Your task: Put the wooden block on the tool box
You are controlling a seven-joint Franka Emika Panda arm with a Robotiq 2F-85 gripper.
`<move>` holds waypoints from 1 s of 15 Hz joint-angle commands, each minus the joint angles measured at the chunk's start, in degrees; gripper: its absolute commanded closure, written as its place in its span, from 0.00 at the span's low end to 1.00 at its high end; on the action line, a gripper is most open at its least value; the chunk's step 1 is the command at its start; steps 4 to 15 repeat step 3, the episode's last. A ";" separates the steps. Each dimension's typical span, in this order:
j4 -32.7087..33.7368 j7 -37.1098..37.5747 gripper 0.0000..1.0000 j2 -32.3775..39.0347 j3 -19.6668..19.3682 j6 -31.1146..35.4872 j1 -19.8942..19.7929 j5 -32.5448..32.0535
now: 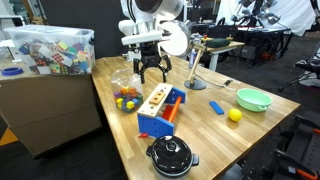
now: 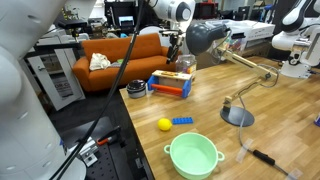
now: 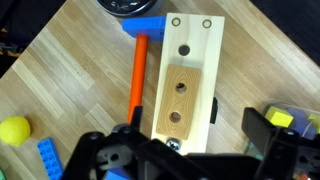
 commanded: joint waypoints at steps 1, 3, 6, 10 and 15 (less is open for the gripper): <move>0.43 0.07 0.00 0.21 -0.01 -0.23 0.06 -0.01; 0.43 0.07 0.00 0.21 -0.01 -0.21 0.06 -0.01; 0.43 0.07 0.00 0.21 -0.01 -0.21 0.06 -0.01; 0.43 0.07 0.00 0.21 -0.01 -0.21 0.06 -0.01; 0.43 0.07 0.00 0.21 -0.01 -0.21 0.06 -0.01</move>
